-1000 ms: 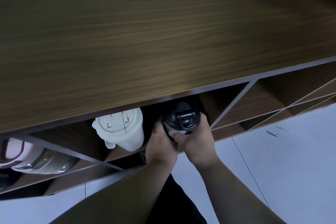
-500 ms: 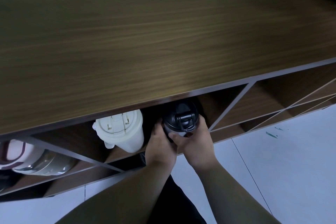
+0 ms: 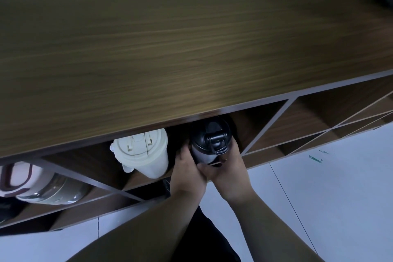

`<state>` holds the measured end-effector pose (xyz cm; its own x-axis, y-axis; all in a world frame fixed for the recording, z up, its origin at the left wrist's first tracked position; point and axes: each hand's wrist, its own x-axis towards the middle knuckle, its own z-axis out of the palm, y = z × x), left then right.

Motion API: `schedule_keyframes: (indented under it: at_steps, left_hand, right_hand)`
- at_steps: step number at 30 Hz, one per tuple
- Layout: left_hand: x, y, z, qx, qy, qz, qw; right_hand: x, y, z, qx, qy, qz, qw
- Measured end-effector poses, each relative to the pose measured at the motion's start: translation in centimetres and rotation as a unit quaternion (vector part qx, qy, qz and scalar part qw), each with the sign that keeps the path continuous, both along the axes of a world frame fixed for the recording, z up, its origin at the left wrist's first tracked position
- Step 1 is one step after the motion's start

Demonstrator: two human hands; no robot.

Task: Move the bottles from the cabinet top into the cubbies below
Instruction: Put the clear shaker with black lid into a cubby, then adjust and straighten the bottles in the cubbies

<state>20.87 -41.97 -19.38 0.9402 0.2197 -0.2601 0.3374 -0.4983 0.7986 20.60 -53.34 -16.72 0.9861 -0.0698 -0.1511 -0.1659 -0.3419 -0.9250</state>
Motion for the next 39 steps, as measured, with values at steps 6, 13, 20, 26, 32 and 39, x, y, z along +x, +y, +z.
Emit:
schedule_keyframes:
  at_steps: [6,13,20,26,32,39]
  left_hand:
    - [-2.0,1.7,0.2,-0.092,0.027,-0.040,0.995]
    - [-7.1,6.0,2.6,-0.032,0.096,-0.111,0.989]
    - [-8.5,10.6,4.5,-0.078,0.096,-0.037,0.992]
    - [-7.7,13.0,4.9,-0.157,0.033,0.039,0.986]
    - [-6.1,13.0,6.4,-0.168,0.009,0.027,0.985]
    - [-4.8,13.0,7.0,-0.092,-0.016,0.010,0.996]
  right_hand:
    - [-3.4,-0.5,2.1,-0.006,-0.004,-0.014,1.000]
    - [-7.3,-0.8,6.6,-0.045,-0.006,-0.065,0.997]
    - [-7.5,5.3,13.1,-0.131,-0.070,0.073,0.986]
    - [-4.0,11.0,13.9,-0.117,-0.013,0.104,0.988]
    - [-2.7,13.7,12.5,-0.143,-0.020,0.067,0.987]
    - [-2.3,13.9,11.1,-0.205,-0.044,0.044,0.977]
